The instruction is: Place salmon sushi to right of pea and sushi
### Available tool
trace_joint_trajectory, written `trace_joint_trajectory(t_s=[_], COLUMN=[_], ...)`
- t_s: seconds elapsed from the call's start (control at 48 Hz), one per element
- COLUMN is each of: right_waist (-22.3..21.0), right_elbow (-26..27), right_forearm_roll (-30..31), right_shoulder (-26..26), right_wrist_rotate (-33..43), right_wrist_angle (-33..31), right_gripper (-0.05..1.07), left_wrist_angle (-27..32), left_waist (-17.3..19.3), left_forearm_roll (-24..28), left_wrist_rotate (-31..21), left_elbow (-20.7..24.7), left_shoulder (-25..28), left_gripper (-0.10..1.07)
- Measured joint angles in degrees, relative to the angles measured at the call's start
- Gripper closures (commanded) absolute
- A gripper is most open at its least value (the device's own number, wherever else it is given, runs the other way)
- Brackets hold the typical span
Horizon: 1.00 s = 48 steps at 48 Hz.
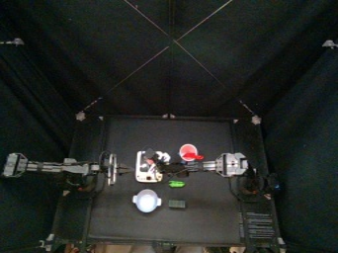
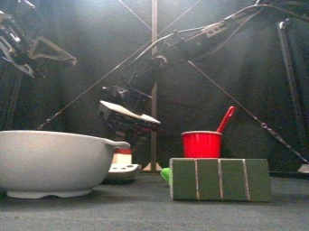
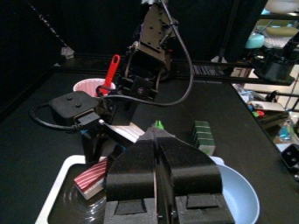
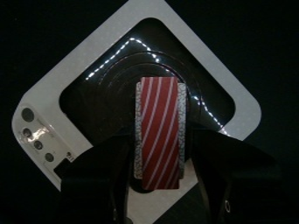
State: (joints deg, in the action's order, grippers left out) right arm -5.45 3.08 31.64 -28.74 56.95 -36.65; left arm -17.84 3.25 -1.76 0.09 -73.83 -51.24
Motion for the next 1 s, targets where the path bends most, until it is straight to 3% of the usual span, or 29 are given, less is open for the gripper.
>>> trace_joint_trajectory(t_s=[0.521, 0.833, 1.0], right_waist=[0.88, 3.6, 5.45], right_elbow=[-1.32, -8.79, -14.24], right_forearm_roll=[0.79, -0.09, -0.7], right_shoulder=[5.1, 11.78, 15.82], right_wrist_rotate=[0.0, 1.14, 5.36], right_wrist_angle=[-0.18, -0.09, 1.32], right_gripper=[0.47, 0.47, 0.47], left_wrist_angle=[0.0, 0.0, 0.0], left_waist=[0.09, 0.18, 0.18], left_forearm_roll=[0.0, 0.0, 0.0], left_wrist_rotate=[0.0, 0.0, 0.0], left_elbow=[0.0, 0.0, 0.09], left_shoulder=[0.0, 0.0, 0.0], left_gripper=[0.65, 0.65, 0.65])
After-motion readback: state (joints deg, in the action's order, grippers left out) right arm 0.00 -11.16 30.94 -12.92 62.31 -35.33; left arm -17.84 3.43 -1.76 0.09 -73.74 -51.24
